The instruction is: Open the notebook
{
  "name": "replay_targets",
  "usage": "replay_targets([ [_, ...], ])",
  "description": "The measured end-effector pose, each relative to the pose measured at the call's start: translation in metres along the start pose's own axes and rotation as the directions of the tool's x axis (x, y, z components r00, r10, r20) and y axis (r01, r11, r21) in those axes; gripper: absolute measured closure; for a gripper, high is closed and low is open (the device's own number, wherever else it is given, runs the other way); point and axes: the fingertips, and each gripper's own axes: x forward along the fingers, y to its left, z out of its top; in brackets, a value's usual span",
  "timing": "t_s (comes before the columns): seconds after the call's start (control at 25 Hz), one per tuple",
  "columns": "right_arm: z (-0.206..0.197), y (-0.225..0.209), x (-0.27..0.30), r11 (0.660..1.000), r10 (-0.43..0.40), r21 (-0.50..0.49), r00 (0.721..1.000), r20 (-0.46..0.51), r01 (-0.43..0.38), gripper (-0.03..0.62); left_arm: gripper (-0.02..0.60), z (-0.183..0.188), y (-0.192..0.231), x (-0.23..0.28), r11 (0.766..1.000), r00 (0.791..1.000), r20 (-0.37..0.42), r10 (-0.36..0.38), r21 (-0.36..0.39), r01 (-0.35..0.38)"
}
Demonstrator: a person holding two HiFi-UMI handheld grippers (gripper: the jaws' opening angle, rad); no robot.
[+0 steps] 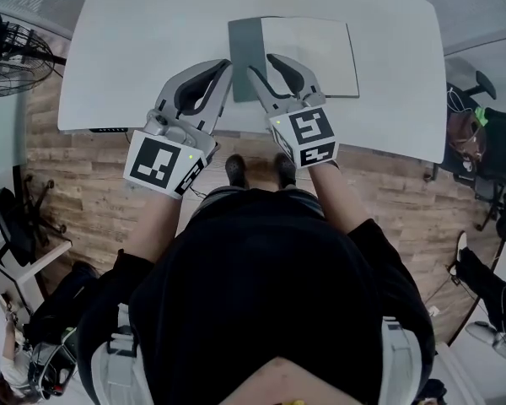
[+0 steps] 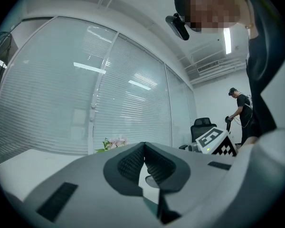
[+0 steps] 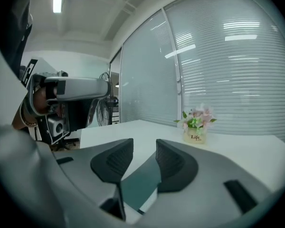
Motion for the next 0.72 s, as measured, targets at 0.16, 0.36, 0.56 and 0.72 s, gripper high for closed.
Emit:
replay_targets([
  [0.16,0.023,-0.015,-0.018,0.999,-0.027,-0.022,0.998,0.052,0.028,0.439,0.571,0.005,-0.008,0.009,1.000,1.000,0.011,-0.007,0.006,0.007],
  [0.36,0.037,-0.053,-0.064,0.999,-0.040,-0.010,0.992,0.116,0.041,0.439,0.571,0.007,-0.048,0.040,0.999,1.000,0.019,-0.021,0.027,0.021],
  [0.56,0.062,-0.065,-0.085,0.999,-0.045,-0.022,0.984,0.171,0.049,0.453,0.571,0.017,-0.060,0.052,0.998,0.998,0.035,-0.045,0.045,0.043],
  [0.72,0.081,-0.077,-0.101,0.998,-0.064,-0.008,0.973,0.221,0.067,0.465,0.571,0.025,-0.064,0.059,0.998,0.998,0.047,-0.045,0.051,0.042],
])
